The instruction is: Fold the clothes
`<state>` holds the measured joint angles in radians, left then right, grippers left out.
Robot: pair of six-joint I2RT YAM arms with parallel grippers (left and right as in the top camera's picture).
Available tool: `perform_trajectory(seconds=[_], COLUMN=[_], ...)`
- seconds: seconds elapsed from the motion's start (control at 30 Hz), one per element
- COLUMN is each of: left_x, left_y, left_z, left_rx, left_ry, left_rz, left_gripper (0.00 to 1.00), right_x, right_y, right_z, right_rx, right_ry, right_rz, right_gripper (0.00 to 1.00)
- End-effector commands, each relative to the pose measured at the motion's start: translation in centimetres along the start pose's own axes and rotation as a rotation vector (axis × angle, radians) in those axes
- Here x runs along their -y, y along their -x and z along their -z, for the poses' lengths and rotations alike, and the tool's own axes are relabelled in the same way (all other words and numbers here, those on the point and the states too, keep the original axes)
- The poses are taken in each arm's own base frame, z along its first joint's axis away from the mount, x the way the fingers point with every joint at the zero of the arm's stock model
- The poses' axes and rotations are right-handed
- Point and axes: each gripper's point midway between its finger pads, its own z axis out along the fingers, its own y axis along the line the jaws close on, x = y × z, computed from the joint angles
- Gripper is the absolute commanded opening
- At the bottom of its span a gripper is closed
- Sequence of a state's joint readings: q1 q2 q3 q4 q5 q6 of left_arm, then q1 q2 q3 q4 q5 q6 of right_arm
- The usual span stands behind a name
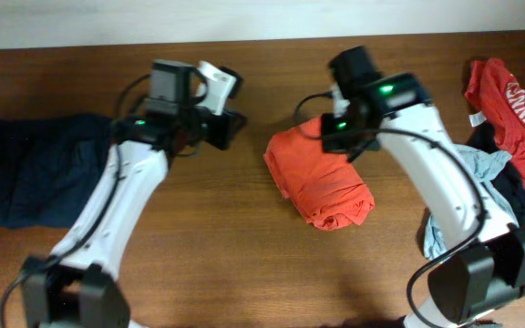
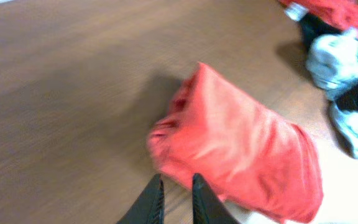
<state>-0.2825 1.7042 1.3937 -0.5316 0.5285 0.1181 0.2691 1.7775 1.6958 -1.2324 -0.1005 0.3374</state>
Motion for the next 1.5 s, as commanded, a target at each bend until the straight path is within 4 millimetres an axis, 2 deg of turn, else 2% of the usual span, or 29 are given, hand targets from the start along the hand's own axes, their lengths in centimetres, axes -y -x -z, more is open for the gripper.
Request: perform_trajectory(seconds=[0.0, 0.07, 0.13, 0.27, 0.33, 0.47, 0.53, 0.7, 0.8, 0.9, 0.97, 1.03, 1.07, 1.17, 1.23, 1.27, 1.33, 1.4, 1.43, 1.47], left_x=[3.2, 5.2, 6.0, 5.4, 4.8, 4.0, 3.7, 3.3, 2.7, 2.1, 0.9, -1.6, -2.2, -3.0, -3.3, -3.1, -2.4, -0.7, 0.9, 1.4], left_y=[-1.2, -1.4, -2.1, -4.2, -5.5, -7.1, -7.7, -8.2, -8.4, -8.4, -8.2, -7.7, -6.9, -4.2, -3.5, -2.9, -2.4, -2.1, -2.4, -2.9], left_z=[-4.2, -6.0, -7.9, -11.0, -12.3, -13.6, -14.1, -14.4, -14.4, -14.3, -13.9, -13.0, -12.2, -9.8, -8.9, -8.4, -8.0, -8.2, -9.0, -9.6], left_rx=[-0.037, -0.032, -0.047, -0.107, -0.138, -0.175, -0.190, -0.205, -0.213, -0.209, -0.197, -0.172, -0.147, -0.097, -0.111, -0.122, -0.137, -0.157, -0.175, -0.195], left_ry=[-0.179, -0.282, -0.316, -0.301, -0.298, -0.286, -0.279, -0.256, -0.224, -0.214, -0.198, -0.172, -0.206, -0.289, -0.280, -0.282, -0.291, -0.311, -0.319, -0.301], left_rz=[-0.038, -0.060, -0.039, 0.029, 0.069, 0.097, 0.106, 0.112, 0.113, 0.120, 0.136, 0.175, 0.197, 0.242, 0.266, 0.263, 0.232, 0.189, 0.129, 0.096], left_gripper=[0.01, 0.00, 0.00, 0.00, 0.00, 0.00, 0.00, 0.00, 0.00, 0.00, 0.00, 0.01, 0.01, 0.01, 0.01, 0.01, 0.01, 0.01, 0.01, 0.02], right_x=[0.3, 0.7, 0.2, -1.4, -1.0, -0.4, 0.3, 1.6, 3.4, 3.6, 3.4, 3.0, 2.6, 1.5, 0.9, 0.5, 0.8, 2.4, 3.1, 3.5], right_y=[-0.7, -1.3, -2.7, -5.3, -6.1, -7.7, -9.6, -13.8, -15.2, -15.1, -14.9, -14.5, -13.8, -11.2, -9.8, -8.9, -8.1, -7.8, -8.0, -8.2], right_z=[-0.8, -1.2, -2.0, -3.9, -6.2, -9.7, -11.7, -13.4, -14.2, -14.0, -13.0, -10.9, -9.6, -5.7, -3.5, -2.0, -0.9, -1.4, -2.0, -2.5], right_rx=[-0.074, -0.111, -0.166, -0.219, -0.207, -0.197, -0.226, -0.342, -0.392, -0.391, -0.377, -0.336, -0.280, -0.103, -0.001, 0.071, 0.137, 0.136, 0.114, 0.091], right_ry=[0.113, 0.162, 0.258, 0.401, 0.402, 0.422, 0.417, 0.400, 0.284, 0.263, 0.264, 0.277, 0.291, 0.320, 0.337, 0.346, 0.319, 0.226, 0.192, 0.172], right_rz=[-0.077, -0.070, 0.005, 0.159, 0.225, 0.223, 0.204, 0.149, 0.037, 0.008, -0.001, 0.033, 0.079, 0.135, 0.166, 0.186, 0.171, 0.096, 0.061, 0.034], right_gripper=[0.04, 0.04, 0.04, 0.04, 0.04, 0.04, 0.04, 0.04, 0.04, 0.04, 0.04, 0.04, 0.04, 0.04, 0.04, 0.04, 0.04, 0.04, 0.05, 0.04])
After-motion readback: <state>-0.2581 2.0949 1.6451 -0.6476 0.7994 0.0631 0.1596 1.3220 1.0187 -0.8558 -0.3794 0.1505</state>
